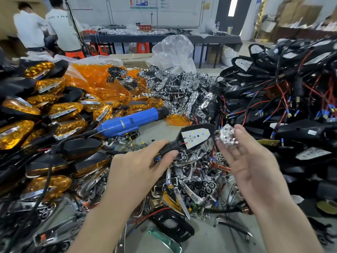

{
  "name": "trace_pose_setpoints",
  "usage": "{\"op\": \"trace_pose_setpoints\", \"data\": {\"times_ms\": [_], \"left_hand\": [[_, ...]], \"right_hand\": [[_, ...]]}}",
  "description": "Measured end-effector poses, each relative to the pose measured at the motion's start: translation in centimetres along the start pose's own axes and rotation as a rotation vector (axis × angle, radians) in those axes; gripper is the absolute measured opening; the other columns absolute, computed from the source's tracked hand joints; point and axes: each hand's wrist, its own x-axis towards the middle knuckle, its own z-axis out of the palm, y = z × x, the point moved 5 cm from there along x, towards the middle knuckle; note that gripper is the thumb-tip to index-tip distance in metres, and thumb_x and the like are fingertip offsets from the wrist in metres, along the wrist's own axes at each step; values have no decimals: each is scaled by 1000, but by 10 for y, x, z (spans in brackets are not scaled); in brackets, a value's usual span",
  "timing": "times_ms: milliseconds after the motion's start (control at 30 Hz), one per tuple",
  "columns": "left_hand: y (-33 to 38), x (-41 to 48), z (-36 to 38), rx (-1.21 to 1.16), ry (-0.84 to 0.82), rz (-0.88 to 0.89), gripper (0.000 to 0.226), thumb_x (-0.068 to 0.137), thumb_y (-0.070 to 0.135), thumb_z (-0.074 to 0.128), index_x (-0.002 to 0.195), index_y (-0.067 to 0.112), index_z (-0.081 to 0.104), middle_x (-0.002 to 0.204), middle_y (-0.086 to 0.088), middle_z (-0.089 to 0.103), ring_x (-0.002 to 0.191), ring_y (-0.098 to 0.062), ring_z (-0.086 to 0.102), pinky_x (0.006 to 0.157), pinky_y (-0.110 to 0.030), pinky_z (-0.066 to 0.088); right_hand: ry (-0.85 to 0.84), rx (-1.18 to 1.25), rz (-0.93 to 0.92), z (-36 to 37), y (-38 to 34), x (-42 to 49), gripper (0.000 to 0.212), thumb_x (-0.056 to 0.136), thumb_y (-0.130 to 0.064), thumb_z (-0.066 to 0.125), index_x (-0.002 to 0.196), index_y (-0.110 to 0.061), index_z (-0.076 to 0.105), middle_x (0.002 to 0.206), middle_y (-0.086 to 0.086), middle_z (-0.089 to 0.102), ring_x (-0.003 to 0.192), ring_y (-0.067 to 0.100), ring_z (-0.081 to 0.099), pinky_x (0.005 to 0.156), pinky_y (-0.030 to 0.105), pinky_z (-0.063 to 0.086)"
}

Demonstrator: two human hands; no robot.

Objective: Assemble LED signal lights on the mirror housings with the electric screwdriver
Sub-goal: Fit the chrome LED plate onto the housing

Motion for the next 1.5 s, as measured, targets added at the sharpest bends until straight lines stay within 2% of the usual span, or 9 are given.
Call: {"op": "trace_pose_setpoints", "data": {"times_ms": [100,200,333,433,500,633,800,1200,1500], "left_hand": [[0,0,1,29,4,14,39,95,57,49,102,27,74,50,12,54,45,-9,58,39,-31,46],[1,-1,2,19,11,30,38,96,56,50,102,27,74,51,12,55,45,-9,58,39,-31,46],[1,-2,0,15,11,46,36,95,55,52,102,26,74,51,12,51,45,-7,54,38,-31,45],[4,-1,-1,-2,16,75,34,94,52,56,101,24,75,53,14,46,45,-5,50,37,-28,44],[5,-2,-2,-17,23,90,33,93,50,58,100,24,75,54,12,51,45,-6,52,36,-27,44],[7,-2,-2,-16,35,112,32,93,48,60,99,21,76,53,11,52,44,-10,53,35,-31,43],[5,-4,-2,-14,45,112,34,95,49,58,100,21,76,55,11,58,45,-11,55,36,-31,44],[8,-5,0,-9,36,145,34,96,50,56,102,23,76,67,14,67,49,-4,57,38,-25,43],[9,-4,1,-27,37,152,37,98,50,53,102,22,76,67,12,66,49,-8,57,38,-30,45]], "right_hand": [[11,-43,-59,-2,-8,-1,33,88,-17,69,119,-10,67,87,-1,77,79,8,73,78,23,61],[-100,-194,-10,10,4,-6,27,82,-19,71,108,-12,75,94,4,77,77,9,70,67,18,58],[-91,-326,-37,15,14,-6,21,77,-22,72,95,-15,82,84,0,74,73,9,68,65,19,57],[-116,-362,-45,14,13,-7,22,78,-29,73,97,-24,83,86,0,74,75,9,67,64,21,58],[-119,-390,-54,15,13,-8,27,74,-35,74,99,-28,83,79,-3,70,70,7,64,61,20,56],[-91,-301,-36,12,17,-4,28,74,-28,73,99,-17,75,69,-5,64,63,8,62,59,18,53],[-88,-281,-7,9,22,-1,30,76,-23,73,102,-8,70,72,-3,68,63,9,65,60,17,55],[-59,-391,-137,8,23,1,31,75,-24,75,101,-9,71,69,-3,69,60,10,64,57,19,54],[-12,-421,-232,8,20,0,39,75,-27,75,111,-18,62,66,-3,68,59,10,66,57,20,56]]}}
